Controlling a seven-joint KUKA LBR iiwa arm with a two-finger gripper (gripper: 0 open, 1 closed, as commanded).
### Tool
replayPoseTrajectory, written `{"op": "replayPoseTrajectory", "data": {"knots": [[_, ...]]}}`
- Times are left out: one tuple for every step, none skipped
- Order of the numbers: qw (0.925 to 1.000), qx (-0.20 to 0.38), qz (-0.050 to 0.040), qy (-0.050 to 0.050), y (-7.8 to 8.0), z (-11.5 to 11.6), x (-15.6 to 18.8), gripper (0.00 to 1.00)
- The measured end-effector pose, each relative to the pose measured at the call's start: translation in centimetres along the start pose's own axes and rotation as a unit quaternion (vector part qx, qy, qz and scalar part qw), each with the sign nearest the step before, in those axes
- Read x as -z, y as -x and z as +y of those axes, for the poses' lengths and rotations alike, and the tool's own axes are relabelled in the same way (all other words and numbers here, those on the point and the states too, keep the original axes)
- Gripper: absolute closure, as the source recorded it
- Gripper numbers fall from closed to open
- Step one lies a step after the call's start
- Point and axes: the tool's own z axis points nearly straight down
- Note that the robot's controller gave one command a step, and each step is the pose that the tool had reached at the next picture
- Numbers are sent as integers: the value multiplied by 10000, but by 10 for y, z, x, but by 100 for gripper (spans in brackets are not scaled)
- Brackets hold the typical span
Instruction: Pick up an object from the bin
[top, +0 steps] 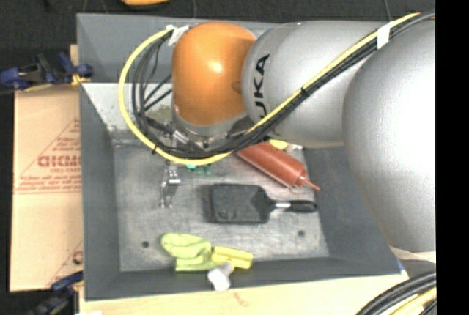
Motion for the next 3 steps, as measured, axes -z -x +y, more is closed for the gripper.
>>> {"op": "replayPoseTrajectory", "data": {"knots": [[10000,-18,-39,8,2,-1,4,0],[9993,375,-54,4,-10,-39,-25,0],[9994,337,-39,0,-61,-57,-62,0]]}}
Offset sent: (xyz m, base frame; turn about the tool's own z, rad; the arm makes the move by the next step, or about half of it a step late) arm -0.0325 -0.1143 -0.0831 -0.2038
